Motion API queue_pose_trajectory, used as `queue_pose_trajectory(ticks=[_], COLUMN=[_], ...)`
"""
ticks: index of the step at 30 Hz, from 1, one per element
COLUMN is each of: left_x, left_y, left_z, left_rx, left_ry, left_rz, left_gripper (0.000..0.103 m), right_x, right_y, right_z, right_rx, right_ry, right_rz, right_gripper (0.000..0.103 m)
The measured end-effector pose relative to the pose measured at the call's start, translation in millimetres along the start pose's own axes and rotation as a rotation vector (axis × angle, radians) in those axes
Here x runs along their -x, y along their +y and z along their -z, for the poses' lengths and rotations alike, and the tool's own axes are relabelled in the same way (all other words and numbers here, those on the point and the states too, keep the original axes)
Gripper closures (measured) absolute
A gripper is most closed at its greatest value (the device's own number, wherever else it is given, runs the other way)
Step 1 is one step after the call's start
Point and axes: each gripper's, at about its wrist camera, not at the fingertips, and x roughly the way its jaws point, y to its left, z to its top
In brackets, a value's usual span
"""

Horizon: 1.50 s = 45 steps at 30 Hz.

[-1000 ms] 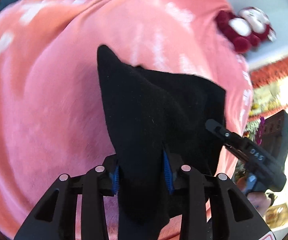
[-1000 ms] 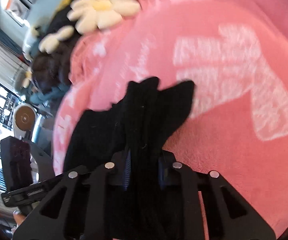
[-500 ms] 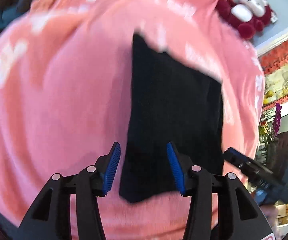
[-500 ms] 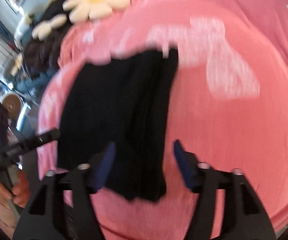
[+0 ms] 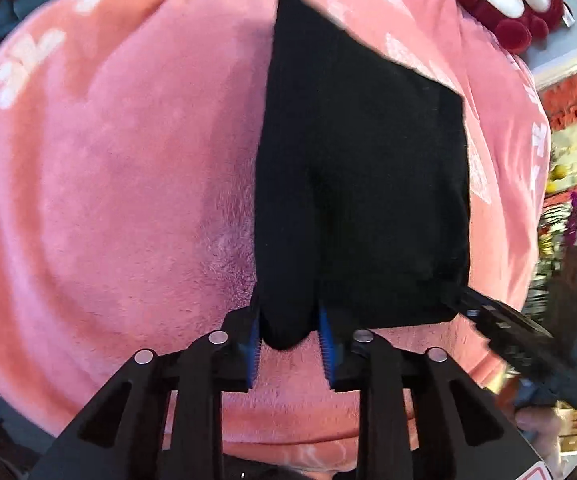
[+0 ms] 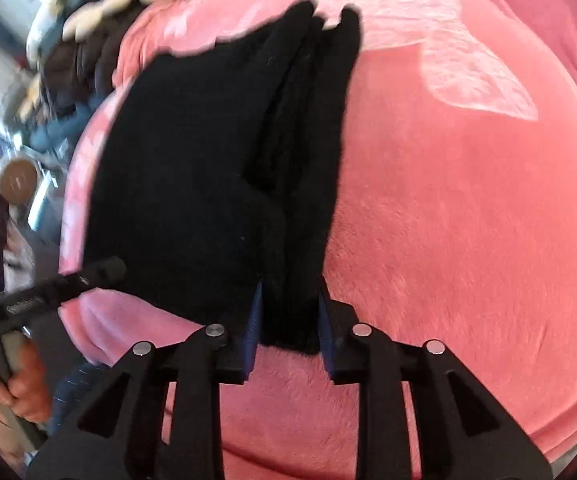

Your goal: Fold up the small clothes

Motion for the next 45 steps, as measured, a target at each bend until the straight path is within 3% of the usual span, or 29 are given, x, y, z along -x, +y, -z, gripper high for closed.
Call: queue_pose_trajectory(ticks=[2,3,4,6,8,10,11,17,19,20,21,22,30,31,32,33,37,39,42,44,45], left_x=[18,27,33,36,32,20,17,4,0,-1,-2,-2,3,1,0,-3,-8,-12,-21,-22,-20], left_y=[-14,-25,-36,-54,-67,-77,-74,-84,-85,-85,-83,-80,-61,-61,-60,-59,-59,-61,-64,-66,-66], left_z=[2,3,5,8,10,11,12,23,24,25,24,23,14,13,13,12,10,9,10,12,13], left_rx=[-0.053,-0.094,-0.129,-0.182,-0.22,-0.225,-0.226,-0.242,-0.242,-0.239,-0.231,-0.222,-0.197,-0.203,-0.205,-0.207,-0.209,-0.216,-0.227,-0.233,-0.236], left_ry=[-0.055,-0.094,-0.126,-0.149,-0.143,-0.123,-0.117,-0.089,-0.083,-0.08,-0.076,-0.074,-0.071,-0.068,-0.066,-0.058,-0.047,-0.047,-0.041,-0.036,-0.043], left_rz=[-0.076,-0.119,-0.157,-0.181,-0.193,-0.196,-0.19,-0.224,-0.242,-0.246,-0.248,-0.251,-0.263,-0.266,-0.268,-0.266,-0.245,-0.238,-0.25,-0.255,-0.254], left_gripper=[0.066,0.051,0.049,0.049,0.049,0.049,0.049,0.049,0.049,0.049,0.049,0.049,0.045,0.045,0.045,0.045,0.045,0.043,0.039,0.039,0.039], right_x=[28,37,39,32,2,-34,-35,17,16,17,14,13,-34,-44,-51,-53,-18,-10,-41,-30,-23], right_y=[0,2,5,11,11,6,5,0,-6,-10,-12,-17,-2,-1,0,4,13,4,-7,-12,-12], right_z=[3,4,4,2,-1,2,0,-3,-3,-3,-6,-8,-79,-85,-86,-88,-93,-92,-85,-74,-69], right_rx=[-0.007,0.007,0.024,0.049,0.057,0.078,0.074,0.052,0.049,0.038,0.016,-0.013,-0.029,-0.038,-0.043,-0.041,0.016,0.021,0.02,-0.019,-0.032], right_ry=[-0.086,-0.116,-0.124,-0.11,-0.043,0.04,0.014,-0.074,-0.063,-0.057,-0.055,-0.061,-0.027,-0.003,0.022,0.029,-0.067,-0.105,0.001,-0.019,-0.029], right_rz=[0.028,0.047,0.052,0.052,0.032,0.082,0.07,0.076,0.083,0.081,0.076,0.058,0.014,-0.017,-0.057,-0.062,-0.015,0.043,0.071,0.041,0.015], right_gripper=[0.078,0.079,0.08,0.084,0.088,0.089,0.094,0.09,0.085,0.076,0.058,0.051,0.033,0.038,0.069,0.081,0.098,0.101,0.098,0.094,0.085])
